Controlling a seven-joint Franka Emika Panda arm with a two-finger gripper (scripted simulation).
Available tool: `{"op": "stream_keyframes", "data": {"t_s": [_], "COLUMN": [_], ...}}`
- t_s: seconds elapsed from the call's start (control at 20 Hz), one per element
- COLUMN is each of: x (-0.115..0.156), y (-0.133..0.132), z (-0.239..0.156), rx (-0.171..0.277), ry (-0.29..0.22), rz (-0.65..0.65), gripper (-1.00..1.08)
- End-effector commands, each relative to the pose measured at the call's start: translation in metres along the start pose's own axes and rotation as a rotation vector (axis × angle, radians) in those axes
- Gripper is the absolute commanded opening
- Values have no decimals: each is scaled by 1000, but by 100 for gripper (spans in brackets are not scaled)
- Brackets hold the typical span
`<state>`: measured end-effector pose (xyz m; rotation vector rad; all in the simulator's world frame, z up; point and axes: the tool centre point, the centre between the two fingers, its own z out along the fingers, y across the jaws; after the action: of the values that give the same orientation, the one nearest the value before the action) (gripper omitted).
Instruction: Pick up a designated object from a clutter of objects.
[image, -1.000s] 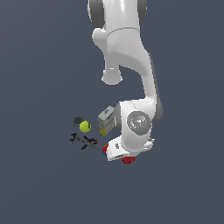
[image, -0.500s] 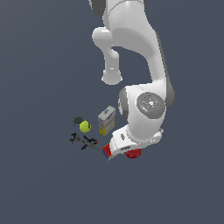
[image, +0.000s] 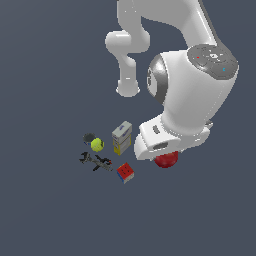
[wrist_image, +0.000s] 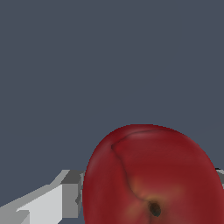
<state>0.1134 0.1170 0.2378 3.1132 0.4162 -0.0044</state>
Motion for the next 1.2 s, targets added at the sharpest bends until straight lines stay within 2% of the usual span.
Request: {"op": "stream_keyframes", "data": {"t_s": [0.0,0.55,0.85,1.15], "x": [0,3,6,8], "y": [-7,-32,-39,-43], "z": [-31,-144,-178,-194], "rx": [0,0,0,0], "ry": [2,3,3,3], "rz": [0,0,1,1], "gripper": [-100,-100,-100,-100]}}
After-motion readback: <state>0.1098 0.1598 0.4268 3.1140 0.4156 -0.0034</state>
